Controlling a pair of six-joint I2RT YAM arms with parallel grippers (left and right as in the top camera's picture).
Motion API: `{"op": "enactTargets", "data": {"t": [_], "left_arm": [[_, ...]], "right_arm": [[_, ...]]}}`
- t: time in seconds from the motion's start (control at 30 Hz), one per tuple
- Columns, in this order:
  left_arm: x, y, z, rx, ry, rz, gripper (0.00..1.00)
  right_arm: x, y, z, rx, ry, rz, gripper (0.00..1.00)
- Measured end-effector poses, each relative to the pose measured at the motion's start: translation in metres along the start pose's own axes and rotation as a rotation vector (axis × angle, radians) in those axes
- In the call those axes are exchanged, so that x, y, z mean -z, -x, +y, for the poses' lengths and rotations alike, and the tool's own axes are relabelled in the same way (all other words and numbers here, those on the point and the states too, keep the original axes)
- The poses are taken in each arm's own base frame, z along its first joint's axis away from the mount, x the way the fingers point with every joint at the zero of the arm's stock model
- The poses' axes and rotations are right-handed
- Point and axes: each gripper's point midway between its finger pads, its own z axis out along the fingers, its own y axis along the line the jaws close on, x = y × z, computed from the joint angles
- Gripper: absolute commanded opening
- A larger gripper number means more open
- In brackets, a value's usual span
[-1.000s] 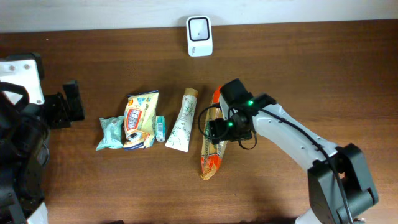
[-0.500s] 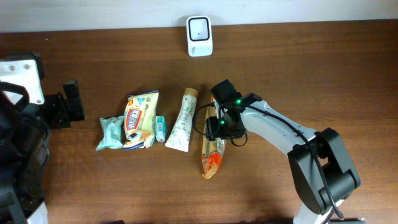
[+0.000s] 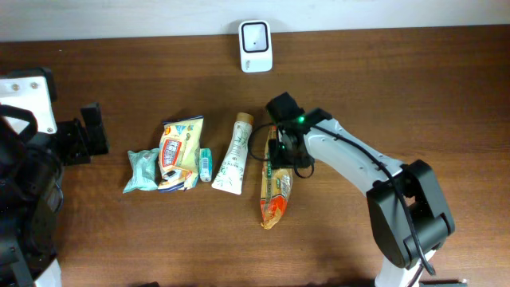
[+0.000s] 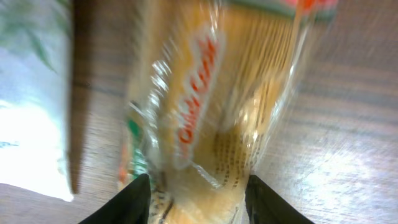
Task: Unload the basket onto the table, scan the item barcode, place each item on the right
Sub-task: 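Move the right gripper to the pasta bag and grasp it, then lift the pasta bag and swing it toward the scanner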
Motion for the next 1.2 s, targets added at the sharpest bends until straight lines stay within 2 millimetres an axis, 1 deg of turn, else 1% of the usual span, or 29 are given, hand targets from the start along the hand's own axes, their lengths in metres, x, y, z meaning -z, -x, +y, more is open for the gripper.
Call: {"op": "enactTargets", "data": {"t": [0.03,0.07,0.2,0.27,0.3,0.33,0.4,0.5,0.53,0.57,0.63,0.67,0.73,0.77,0.87,0.93,1.03,1.07,1.1,1.13,1.2], "left_arm": [[0.000,0.000,0.000,0.000,0.000,0.000,0.99],[0.000,0.000,0.000,0.000,0.000,0.000,0.99],[0.000,0.000,0.000,0.000,0.000,0.000,0.99],[0.000,0.000,0.000,0.000,0.000,0.000,0.99],[0.000,0.000,0.000,0.000,0.000,0.000,0.99],[0.000,0.000,0.000,0.000,0.000,0.000,0.99],[0.000,0.000,0.000,0.000,0.000,0.000,0.99],[0.000,0.000,0.000,0.000,0.000,0.000,0.99],[0.000,0.000,0.000,0.000,0.000,-0.001,0.99],[0.000,0.000,0.000,0.000,0.000,0.000,0.99],[0.000,0.000,0.000,0.000,0.000,0.000,0.99],[0.000,0.000,0.000,0.000,0.000,0.000,0.99],[0.000,0.000,0.000,0.000,0.000,0.000,0.99],[0.000,0.000,0.000,0.000,0.000,0.000,0.99],[0.000,0.000,0.000,0.000,0.000,0.000,0.99],[0.000,0.000,0.000,0.000,0.000,0.000,0.99],[0.000,0.000,0.000,0.000,0.000,0.000,0.99],[0.000,0.000,0.000,0.000,0.000,0.002,0.99],[0.000,0.000,0.000,0.000,0.000,0.001,0.99],[0.000,0.000,0.000,0.000,0.000,0.000,0.99],[0.000,0.000,0.000,0.000,0.000,-0.001,0.99]], "right_arm": [[0.011,0.011,0.004,0.002,-0.001,-0.027,0.55],[0.016,0.014,0.004,0.004,-0.011,-0.033,0.55],[0.019,0.014,-0.001,0.008,-0.043,-0.034,0.55],[0.015,0.008,-0.001,0.007,-0.035,-0.003,0.55],[0.012,0.004,0.004,0.006,-0.003,0.021,0.54],[0.005,-0.012,0.011,0.004,0.046,0.083,0.55],[-0.003,-0.026,0.015,0.009,0.068,0.133,0.55],[-0.016,-0.043,0.013,-0.016,0.067,0.172,0.55],[-0.017,-0.044,0.013,-0.024,0.067,0.174,0.54],[-0.018,-0.044,0.013,-0.032,0.070,0.174,0.50],[-0.019,-0.042,0.015,-0.033,0.082,0.165,0.25],[-0.018,-0.042,0.017,-0.032,0.095,0.163,0.19],[-0.015,-0.040,0.021,-0.045,0.115,0.159,0.15],[-0.014,-0.040,0.022,-0.043,0.117,0.160,0.05],[-0.001,-0.035,0.022,-0.016,0.087,0.170,0.04],[0.006,-0.030,0.015,0.001,0.026,0.169,0.04],[0.033,-0.008,0.004,0.019,-0.091,0.107,0.04],[0.045,-0.008,-0.006,0.021,-0.155,0.108,0.04],[0.055,-0.009,-0.023,0.006,-0.259,0.100,0.04],[0.059,-0.010,-0.036,-0.007,-0.333,0.095,0.04],[0.060,-0.003,-0.051,-0.020,-0.421,0.045,0.04]]}}
